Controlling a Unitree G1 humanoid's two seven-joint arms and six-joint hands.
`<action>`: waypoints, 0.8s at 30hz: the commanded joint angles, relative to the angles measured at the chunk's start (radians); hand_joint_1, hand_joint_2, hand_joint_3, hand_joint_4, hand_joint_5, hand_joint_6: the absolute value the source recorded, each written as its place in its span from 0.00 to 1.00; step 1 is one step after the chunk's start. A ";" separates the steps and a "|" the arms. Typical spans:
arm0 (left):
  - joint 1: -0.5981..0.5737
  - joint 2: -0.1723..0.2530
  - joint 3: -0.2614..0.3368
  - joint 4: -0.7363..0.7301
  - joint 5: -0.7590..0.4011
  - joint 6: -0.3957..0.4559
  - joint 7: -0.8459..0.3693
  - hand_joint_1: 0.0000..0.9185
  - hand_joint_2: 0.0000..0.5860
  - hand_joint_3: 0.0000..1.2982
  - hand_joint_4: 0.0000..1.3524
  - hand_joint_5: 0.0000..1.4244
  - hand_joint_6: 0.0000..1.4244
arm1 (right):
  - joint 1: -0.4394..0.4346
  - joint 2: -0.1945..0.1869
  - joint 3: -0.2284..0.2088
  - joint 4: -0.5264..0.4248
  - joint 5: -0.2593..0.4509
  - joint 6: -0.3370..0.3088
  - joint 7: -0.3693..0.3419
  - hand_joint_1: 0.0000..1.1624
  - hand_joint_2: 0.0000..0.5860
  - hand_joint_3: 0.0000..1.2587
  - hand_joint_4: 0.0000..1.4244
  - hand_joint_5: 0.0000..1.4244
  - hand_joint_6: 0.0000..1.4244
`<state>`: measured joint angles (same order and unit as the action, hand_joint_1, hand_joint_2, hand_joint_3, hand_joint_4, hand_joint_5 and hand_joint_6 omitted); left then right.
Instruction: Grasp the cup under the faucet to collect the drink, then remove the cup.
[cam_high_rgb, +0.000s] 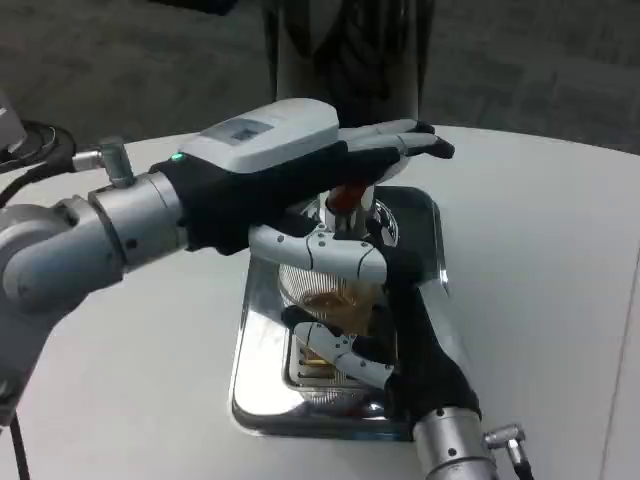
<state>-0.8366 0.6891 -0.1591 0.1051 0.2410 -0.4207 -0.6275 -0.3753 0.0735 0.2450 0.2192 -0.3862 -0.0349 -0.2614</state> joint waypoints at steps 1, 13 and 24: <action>0.023 0.016 -0.016 0.002 0.015 0.005 -0.035 0.00 0.20 0.10 0.02 0.07 0.19 | 0.003 0.024 0.014 0.035 -0.024 -0.001 -0.043 0.61 0.36 0.09 0.10 0.09 0.11; 0.038 0.029 -0.007 -0.010 0.015 0.009 -0.034 0.00 0.21 0.10 0.02 0.08 0.19 | 0.018 0.052 0.026 0.046 -0.046 -0.027 -0.139 0.66 0.40 0.25 0.28 0.26 0.18; 0.045 0.023 0.002 -0.013 0.017 0.011 -0.021 0.00 0.21 0.10 0.03 0.08 0.19 | 0.021 0.060 0.024 0.077 -0.043 -0.057 -0.204 0.69 0.41 0.39 0.43 0.43 0.25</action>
<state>-0.8268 0.6981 -0.1490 0.0895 0.2410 -0.4181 -0.6310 -0.3744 0.1019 0.2663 0.2788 -0.4309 -0.0840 -0.4515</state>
